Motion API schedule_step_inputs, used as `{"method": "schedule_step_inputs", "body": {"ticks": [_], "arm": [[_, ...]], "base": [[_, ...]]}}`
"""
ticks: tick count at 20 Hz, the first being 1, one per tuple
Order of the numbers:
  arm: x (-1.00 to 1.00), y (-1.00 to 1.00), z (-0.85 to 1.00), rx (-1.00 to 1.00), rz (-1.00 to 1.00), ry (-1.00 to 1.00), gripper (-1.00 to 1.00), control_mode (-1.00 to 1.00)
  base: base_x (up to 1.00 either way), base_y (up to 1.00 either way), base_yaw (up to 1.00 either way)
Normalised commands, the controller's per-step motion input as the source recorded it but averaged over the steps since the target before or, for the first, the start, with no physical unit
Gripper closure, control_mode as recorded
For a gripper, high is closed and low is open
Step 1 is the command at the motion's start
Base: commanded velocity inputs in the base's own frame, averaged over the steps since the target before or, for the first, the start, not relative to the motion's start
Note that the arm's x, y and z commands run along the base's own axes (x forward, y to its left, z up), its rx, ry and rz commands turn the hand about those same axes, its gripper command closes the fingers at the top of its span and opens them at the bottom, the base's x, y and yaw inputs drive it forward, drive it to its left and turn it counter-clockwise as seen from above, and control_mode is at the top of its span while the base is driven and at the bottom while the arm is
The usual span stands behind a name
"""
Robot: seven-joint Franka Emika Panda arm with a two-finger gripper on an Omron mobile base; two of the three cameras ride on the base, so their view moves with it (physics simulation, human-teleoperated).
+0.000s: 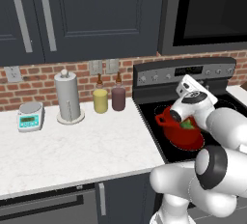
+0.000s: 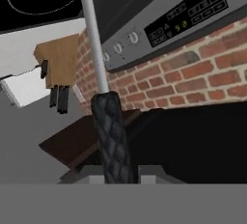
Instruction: Put the mushroom and broccoli in the pot. Retrieve the spatula and lightly stir the vegetables in the pot.
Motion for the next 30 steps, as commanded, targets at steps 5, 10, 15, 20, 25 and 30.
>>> {"method": "schedule_step_inputs", "body": {"ticks": [5,10,15,20,25,30], "arm": [[-0.08,-0.09,0.00,-0.04,0.02,0.21,1.00,-1.00],[0.00,0.00,0.00,-0.04,0.05,0.32,1.00,-1.00],[0.00,0.00,0.00,-0.04,0.04,0.29,1.00,-1.00],[-0.29,0.00,0.00,-0.07,0.01,0.20,1.00,-1.00],[-0.20,0.00,0.00,-0.07,0.02,0.13,1.00,-1.00],[0.04,0.00,0.03,-0.06,0.03,0.08,1.00,-1.00]], "base": [[0.00,0.00,0.00],[0.00,0.00,0.00],[0.00,0.00,0.00],[0.00,0.00,0.00],[0.00,0.00,0.00],[0.00,0.00,0.00]]}}
